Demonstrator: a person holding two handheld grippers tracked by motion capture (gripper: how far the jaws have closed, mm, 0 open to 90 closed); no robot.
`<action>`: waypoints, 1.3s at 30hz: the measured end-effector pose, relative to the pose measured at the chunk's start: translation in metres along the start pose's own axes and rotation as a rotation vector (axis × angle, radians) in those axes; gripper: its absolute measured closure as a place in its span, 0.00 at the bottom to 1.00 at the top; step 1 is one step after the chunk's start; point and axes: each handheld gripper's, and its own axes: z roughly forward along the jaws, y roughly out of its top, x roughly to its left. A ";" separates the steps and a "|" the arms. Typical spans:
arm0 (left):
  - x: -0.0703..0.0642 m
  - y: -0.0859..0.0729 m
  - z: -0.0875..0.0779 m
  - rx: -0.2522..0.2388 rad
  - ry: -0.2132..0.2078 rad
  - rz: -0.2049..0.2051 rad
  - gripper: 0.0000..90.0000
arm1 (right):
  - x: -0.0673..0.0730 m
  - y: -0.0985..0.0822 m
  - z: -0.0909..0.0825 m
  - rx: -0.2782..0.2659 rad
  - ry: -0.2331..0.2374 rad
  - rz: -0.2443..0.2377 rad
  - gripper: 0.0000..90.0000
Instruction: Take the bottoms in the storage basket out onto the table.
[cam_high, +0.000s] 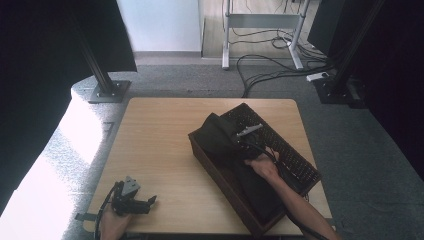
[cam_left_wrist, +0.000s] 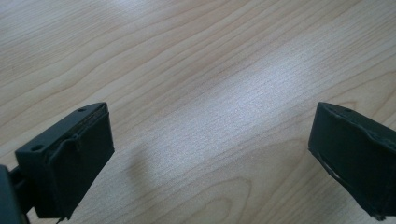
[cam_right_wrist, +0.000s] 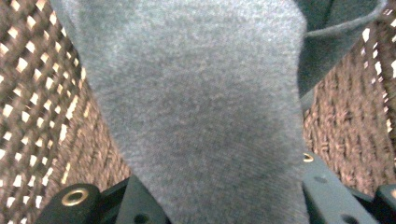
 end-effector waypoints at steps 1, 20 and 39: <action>0.000 0.000 0.000 -0.001 0.000 0.000 0.00 | 0.000 0.000 -0.002 -0.014 -0.003 -0.001 0.71; -0.001 0.001 -0.001 -0.009 0.009 0.009 0.00 | 0.007 0.006 -0.049 -0.326 0.000 0.019 0.71; -0.001 0.001 -0.003 -0.022 0.018 0.012 0.00 | 0.012 0.009 -0.090 -0.640 -0.025 0.027 0.71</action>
